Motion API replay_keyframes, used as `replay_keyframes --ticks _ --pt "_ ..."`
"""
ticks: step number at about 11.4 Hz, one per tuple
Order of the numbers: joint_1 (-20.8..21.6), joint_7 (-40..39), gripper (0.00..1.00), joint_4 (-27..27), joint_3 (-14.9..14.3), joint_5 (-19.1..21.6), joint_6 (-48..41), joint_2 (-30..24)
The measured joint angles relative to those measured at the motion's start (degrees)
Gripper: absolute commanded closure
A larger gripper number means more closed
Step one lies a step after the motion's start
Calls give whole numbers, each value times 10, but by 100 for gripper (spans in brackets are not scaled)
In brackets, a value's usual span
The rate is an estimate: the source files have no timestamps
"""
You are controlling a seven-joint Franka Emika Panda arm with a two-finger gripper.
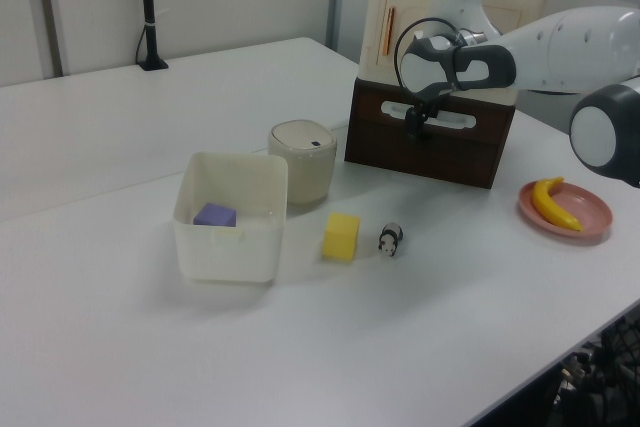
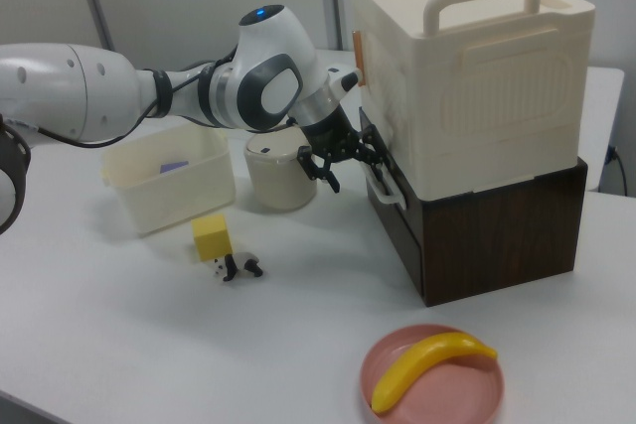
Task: Slide the drawer open
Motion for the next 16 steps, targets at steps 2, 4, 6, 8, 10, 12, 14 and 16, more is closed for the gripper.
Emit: replay_keyframes --ticks 2,4,6,8,10,12,14,16 --pt "11 -52 13 7 1 0 -68 -9" --pt "30 -90 13 10 4 0 -154 -31" --pt "46 -96 13 10 11 0 -198 -46" --pt "52 -97 12 8 28 0 -229 -52" --pt "52 -97 10 8 57 1 -265 -62" --pt "53 -81 5 8 88 1 -310 -92" --pt "51 -13 0 2 114 1 -332 -125" --pt "48 149 0 -10 138 3 -333 -143"
